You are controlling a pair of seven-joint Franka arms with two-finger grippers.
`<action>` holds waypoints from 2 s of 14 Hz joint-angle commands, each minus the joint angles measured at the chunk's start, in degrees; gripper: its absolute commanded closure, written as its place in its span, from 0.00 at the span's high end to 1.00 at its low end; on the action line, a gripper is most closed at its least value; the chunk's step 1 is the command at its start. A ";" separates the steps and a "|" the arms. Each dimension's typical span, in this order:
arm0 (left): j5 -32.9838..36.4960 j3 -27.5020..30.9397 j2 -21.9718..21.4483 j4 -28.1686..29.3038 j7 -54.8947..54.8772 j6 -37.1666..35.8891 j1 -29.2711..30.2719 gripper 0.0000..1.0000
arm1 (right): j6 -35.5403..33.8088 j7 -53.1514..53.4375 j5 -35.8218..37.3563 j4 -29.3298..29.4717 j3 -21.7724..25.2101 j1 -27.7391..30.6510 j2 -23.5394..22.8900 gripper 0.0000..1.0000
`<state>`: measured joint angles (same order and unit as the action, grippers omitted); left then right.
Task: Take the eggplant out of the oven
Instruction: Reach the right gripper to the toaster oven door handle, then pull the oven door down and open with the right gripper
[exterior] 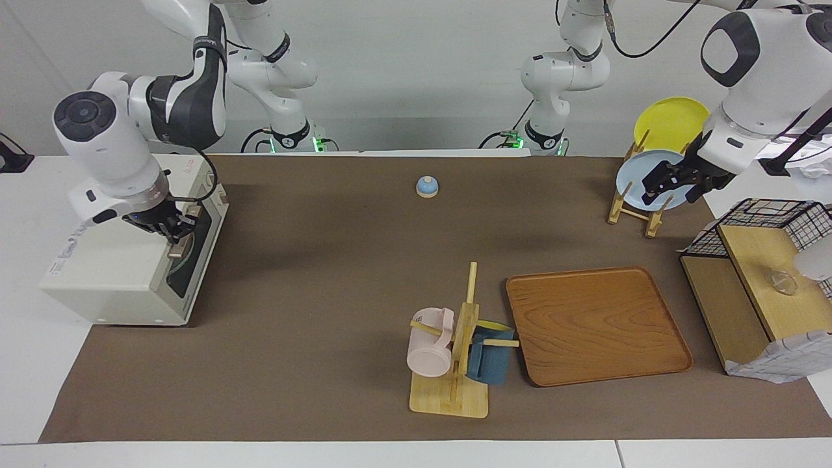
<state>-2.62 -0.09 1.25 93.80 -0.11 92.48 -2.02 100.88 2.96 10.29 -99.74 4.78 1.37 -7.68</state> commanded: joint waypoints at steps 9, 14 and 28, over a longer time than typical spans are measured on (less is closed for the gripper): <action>0.86 -0.08 -2.57 3.40 0.19 1.39 -0.35 1.00 | 6.26 0.46 2.55 -10.30 -0.65 -0.31 4.61 0.00; 0.86 -0.08 -2.57 3.40 0.19 1.56 -0.44 1.00 | 12.85 3.89 1.76 -12.50 -0.74 -5.32 2.23 0.00; 0.86 0.27 -2.57 3.41 -0.07 0.78 1.05 1.00 | 24.01 7.49 -1.23 -12.67 -0.91 -9.89 -8.67 0.00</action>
<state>-2.61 0.19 0.47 95.17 -0.10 92.63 -1.84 122.91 9.32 8.03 -112.76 3.03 -8.88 -15.68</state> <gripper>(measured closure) 0.000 0.991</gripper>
